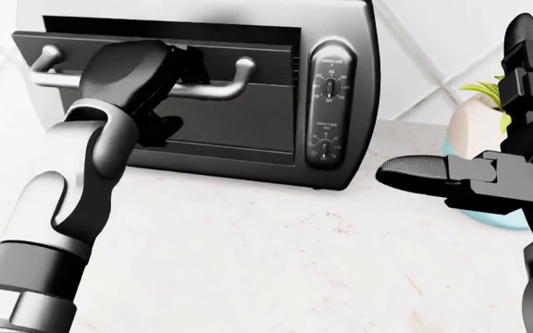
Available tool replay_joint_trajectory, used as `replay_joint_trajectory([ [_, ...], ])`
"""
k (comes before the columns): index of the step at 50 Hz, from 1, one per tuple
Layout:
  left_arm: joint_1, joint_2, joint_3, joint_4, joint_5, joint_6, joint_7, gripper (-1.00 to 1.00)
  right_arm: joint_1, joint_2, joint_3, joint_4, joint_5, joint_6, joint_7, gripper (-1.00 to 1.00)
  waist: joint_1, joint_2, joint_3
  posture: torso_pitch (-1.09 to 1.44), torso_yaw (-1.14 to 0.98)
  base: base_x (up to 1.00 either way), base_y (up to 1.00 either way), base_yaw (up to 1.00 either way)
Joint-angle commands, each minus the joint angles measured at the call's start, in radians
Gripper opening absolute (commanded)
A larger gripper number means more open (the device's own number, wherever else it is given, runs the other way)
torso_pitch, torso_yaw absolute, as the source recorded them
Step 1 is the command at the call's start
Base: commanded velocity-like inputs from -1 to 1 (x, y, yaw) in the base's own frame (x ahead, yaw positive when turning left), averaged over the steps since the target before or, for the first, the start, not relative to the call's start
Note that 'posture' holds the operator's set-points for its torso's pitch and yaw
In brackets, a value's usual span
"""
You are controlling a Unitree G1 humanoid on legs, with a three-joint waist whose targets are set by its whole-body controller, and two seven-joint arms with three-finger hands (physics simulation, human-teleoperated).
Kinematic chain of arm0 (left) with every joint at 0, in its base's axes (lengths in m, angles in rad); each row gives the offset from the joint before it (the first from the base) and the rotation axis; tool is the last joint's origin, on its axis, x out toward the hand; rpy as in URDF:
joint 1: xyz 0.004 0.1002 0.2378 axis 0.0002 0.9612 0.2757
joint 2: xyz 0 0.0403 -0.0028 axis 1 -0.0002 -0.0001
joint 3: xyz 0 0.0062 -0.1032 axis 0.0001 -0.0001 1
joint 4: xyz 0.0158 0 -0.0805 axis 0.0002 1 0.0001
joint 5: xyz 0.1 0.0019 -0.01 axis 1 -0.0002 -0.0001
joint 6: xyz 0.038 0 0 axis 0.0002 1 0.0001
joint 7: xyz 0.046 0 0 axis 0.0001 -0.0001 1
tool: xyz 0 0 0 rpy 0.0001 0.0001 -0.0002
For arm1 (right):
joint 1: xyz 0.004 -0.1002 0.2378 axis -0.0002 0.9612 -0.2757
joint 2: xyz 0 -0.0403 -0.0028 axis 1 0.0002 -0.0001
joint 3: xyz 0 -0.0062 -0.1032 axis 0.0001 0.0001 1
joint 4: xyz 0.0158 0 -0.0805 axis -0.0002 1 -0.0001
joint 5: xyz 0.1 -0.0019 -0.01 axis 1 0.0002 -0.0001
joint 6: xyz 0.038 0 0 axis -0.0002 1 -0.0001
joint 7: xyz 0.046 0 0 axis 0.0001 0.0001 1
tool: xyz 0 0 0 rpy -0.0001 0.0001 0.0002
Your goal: Open the toaster oven door.
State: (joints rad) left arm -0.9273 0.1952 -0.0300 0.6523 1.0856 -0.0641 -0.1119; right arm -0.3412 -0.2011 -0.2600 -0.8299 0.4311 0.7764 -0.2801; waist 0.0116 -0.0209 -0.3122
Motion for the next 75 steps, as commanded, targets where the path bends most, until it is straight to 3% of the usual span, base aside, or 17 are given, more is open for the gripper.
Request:
replay_joint_trajectory([
  [1,0.011,0.001,0.006,-0.052,-0.010,0.024,-0.064,-0.18,-0.024,-0.008,-0.002,-0.016,0.000,-0.025,0.000,1.00,-0.001,-0.003,0.004,-0.41,0.00,0.00,0.00,0.00],
  [5,0.095,0.003,0.023,-0.249,-0.020,0.061,-0.151,0.01,-0.024,-0.008,-0.002,-0.016,0.001,-0.027,0.000,1.00,-0.003,-0.001,0.006,-0.41,0.00,0.00,0.00,0.00],
  [9,0.177,-0.002,0.034,-0.443,-0.028,0.093,-0.250,0.05,-0.025,-0.007,0.001,-0.017,0.000,-0.025,-0.003,1.00,-0.004,-0.001,0.008,-0.41,0.00,0.00,0.00,0.00],
  [20,0.332,-0.017,0.047,-0.708,-0.035,0.133,-0.366,0.04,-0.024,-0.007,-0.002,-0.022,0.004,-0.022,-0.005,1.00,-0.005,-0.002,0.005,-0.41,0.00,0.00,0.00,0.00],
  [34,0.507,-0.015,0.077,-0.987,-0.055,0.169,-0.521,0.37,-0.019,-0.007,-0.003,-0.029,0.008,-0.022,-0.008,1.00,-0.009,0.002,-0.001,-0.41,0.00,0.00,0.00,0.00],
  [48,0.682,-0.012,0.124,-1.133,-0.096,0.139,-0.627,0.39,-0.023,-0.013,-0.008,-0.031,0.017,-0.017,-0.015,1.00,-0.010,0.004,0.000,-0.41,0.00,0.00,0.00,0.00],
  [65,0.861,0.000,0.219,-1.158,-0.151,0.102,-0.654,0.34,-0.022,-0.011,-0.006,-0.026,0.012,-0.025,-0.014,1.00,-0.002,0.007,0.001,-0.41,0.00,0.00,0.00,0.00],
  [75,0.963,-0.006,0.319,-1.206,-0.219,0.079,-0.671,0.36,-0.026,-0.019,-0.016,-0.034,0.026,-0.013,-0.022,1.00,-0.007,0.016,-0.003,-0.41,0.00,0.00,0.00,0.00],
])
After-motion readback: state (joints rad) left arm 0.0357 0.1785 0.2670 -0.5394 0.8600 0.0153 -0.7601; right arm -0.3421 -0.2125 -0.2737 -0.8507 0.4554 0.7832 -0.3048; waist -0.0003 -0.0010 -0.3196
